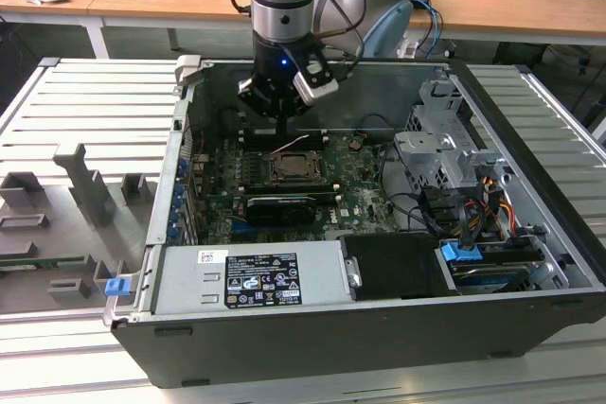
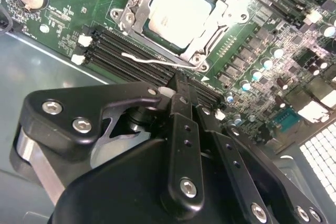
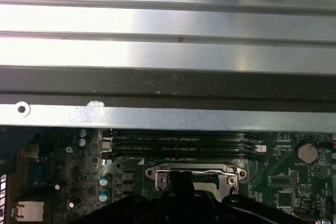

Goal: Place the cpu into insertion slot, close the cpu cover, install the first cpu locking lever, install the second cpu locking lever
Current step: 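Install the first cpu locking lever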

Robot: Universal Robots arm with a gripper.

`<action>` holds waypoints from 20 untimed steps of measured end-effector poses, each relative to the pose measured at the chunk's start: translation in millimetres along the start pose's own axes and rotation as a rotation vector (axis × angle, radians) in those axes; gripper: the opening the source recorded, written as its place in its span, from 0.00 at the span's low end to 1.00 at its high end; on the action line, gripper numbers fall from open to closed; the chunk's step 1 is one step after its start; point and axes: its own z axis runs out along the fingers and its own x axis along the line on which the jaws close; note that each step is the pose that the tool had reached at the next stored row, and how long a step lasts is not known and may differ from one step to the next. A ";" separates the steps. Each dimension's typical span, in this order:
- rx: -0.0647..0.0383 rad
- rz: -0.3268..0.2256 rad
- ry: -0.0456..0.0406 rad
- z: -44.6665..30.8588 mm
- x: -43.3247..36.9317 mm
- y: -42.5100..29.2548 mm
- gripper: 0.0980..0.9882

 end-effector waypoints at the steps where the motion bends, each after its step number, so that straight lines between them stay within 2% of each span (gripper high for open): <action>1: 0.000 0.000 0.0002 1.5 0.1 -0.2 0.01; 5: -0.001 -0.010 0.0010 7.0 0.2 -0.6 0.01; 9: -0.003 -0.067 0.0054 10.3 0.0 -0.9 0.01; 15: -0.004 -0.072 0.0058 14.3 -3.6 -0.9 0.01; 20: -0.004 -0.075 0.0060 16.8 -12.2 3.3 0.01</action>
